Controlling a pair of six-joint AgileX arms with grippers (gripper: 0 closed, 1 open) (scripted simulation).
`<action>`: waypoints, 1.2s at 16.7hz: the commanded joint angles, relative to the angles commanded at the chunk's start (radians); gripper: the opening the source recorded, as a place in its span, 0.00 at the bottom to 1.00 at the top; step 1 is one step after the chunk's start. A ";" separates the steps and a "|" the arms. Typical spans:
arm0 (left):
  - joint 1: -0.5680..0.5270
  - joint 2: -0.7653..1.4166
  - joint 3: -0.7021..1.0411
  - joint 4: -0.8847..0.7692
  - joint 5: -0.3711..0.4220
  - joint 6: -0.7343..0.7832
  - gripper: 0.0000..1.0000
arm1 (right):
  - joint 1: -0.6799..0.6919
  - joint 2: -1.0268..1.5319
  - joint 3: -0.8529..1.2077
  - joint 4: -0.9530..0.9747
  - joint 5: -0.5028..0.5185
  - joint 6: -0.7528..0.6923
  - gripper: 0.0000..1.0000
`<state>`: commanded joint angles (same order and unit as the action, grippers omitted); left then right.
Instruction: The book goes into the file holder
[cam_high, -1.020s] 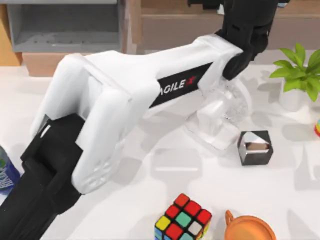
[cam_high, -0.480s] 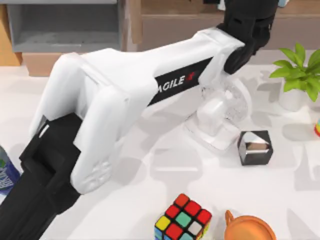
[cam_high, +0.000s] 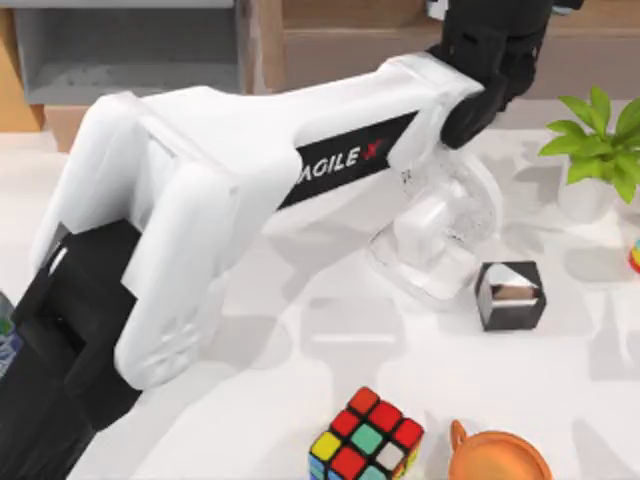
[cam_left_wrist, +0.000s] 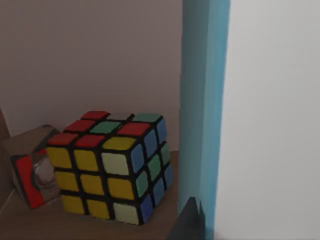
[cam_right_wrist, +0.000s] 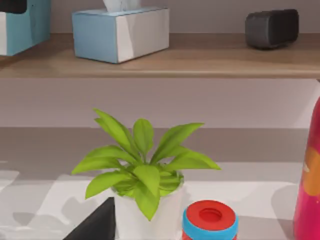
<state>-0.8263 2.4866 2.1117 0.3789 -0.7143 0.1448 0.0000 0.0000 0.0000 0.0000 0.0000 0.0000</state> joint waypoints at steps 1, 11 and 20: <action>-0.004 -0.030 -0.043 0.000 0.017 0.049 0.00 | 0.000 0.000 0.000 0.000 0.000 0.000 1.00; -0.033 -0.560 -0.736 -0.033 0.172 0.672 0.00 | 0.000 0.000 0.000 0.000 0.000 0.000 1.00; 0.190 -0.950 -1.330 0.026 0.292 1.140 0.00 | 0.000 0.000 0.000 0.000 0.000 0.000 1.00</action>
<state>-0.6364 1.5369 0.7816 0.4048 -0.4221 1.2843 0.0000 0.0000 0.0000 0.0000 0.0000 0.0000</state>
